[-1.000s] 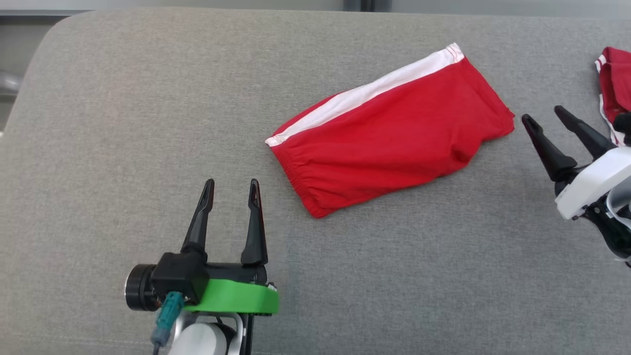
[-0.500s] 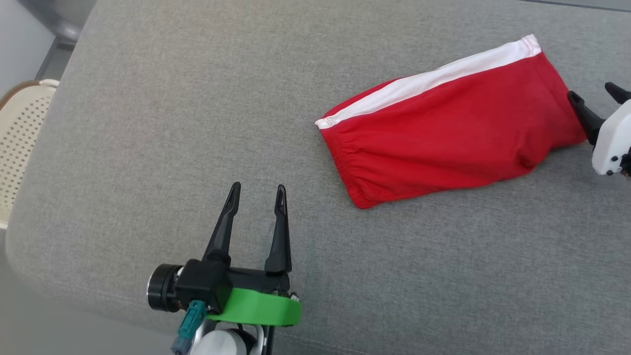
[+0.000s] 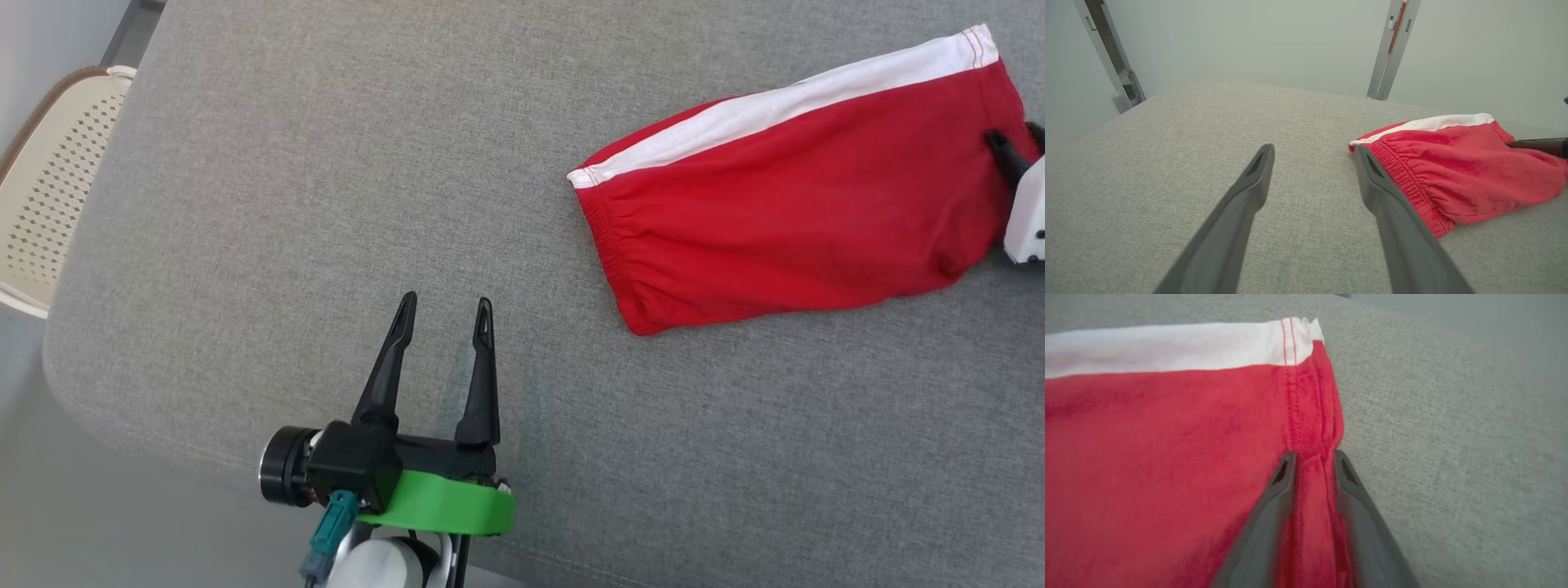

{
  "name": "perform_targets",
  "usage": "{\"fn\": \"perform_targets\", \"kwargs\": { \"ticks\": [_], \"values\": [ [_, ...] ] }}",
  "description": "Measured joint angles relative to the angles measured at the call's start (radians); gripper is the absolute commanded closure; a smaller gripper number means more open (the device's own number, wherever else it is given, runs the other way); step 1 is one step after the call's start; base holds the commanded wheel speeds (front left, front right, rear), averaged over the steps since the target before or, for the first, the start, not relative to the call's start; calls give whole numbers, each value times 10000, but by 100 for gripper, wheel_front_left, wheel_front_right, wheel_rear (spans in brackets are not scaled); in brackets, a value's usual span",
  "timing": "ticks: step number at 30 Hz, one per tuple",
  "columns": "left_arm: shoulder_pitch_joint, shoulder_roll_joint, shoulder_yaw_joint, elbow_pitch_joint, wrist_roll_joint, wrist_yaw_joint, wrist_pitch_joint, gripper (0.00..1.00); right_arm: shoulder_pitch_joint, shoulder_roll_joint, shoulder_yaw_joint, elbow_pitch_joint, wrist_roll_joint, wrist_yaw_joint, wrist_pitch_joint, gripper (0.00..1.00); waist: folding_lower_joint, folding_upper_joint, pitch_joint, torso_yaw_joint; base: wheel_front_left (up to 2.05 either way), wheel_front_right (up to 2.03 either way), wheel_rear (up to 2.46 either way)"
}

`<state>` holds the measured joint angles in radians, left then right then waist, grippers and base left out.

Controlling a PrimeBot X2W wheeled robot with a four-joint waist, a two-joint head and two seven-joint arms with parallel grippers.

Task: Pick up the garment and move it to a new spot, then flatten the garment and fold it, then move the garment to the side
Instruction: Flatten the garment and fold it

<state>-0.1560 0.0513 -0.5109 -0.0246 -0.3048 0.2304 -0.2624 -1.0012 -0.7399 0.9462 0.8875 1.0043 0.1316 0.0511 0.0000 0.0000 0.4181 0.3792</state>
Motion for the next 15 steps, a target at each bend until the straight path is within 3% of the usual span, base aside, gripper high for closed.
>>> {"fn": "perform_targets", "kwargs": {
  "ticks": [7, 15],
  "values": [
    [-49, -8, 132, 230, 188, -27, 0, 0, 266, 136, 61, -222, 537, 12, -587, 100, 0, 0, -89, -415, 0, 0, 0],
    [-7, -15, 514, 359, 614, -161, 0, 0, 955, -38, 104, -568, 955, 4, -1204, 100, 0, 0, -481, -1447, 0, 0, 0]
  ]
}}
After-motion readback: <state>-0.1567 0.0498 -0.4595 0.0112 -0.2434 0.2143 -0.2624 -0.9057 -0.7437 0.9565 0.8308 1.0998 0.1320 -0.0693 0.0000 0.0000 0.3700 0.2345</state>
